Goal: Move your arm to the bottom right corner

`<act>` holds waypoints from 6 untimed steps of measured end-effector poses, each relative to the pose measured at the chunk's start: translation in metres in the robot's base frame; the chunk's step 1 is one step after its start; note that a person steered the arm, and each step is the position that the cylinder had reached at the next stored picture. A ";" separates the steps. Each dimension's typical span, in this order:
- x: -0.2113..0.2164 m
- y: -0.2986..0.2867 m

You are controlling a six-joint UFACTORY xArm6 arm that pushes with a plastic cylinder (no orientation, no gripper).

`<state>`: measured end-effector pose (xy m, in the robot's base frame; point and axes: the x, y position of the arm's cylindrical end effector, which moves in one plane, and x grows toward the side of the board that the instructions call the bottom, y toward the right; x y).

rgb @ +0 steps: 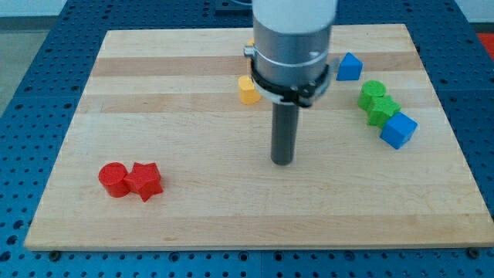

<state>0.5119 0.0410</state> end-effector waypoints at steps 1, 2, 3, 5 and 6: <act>0.020 0.012; 0.027 0.012; 0.037 0.011; 0.070 0.060; 0.087 0.150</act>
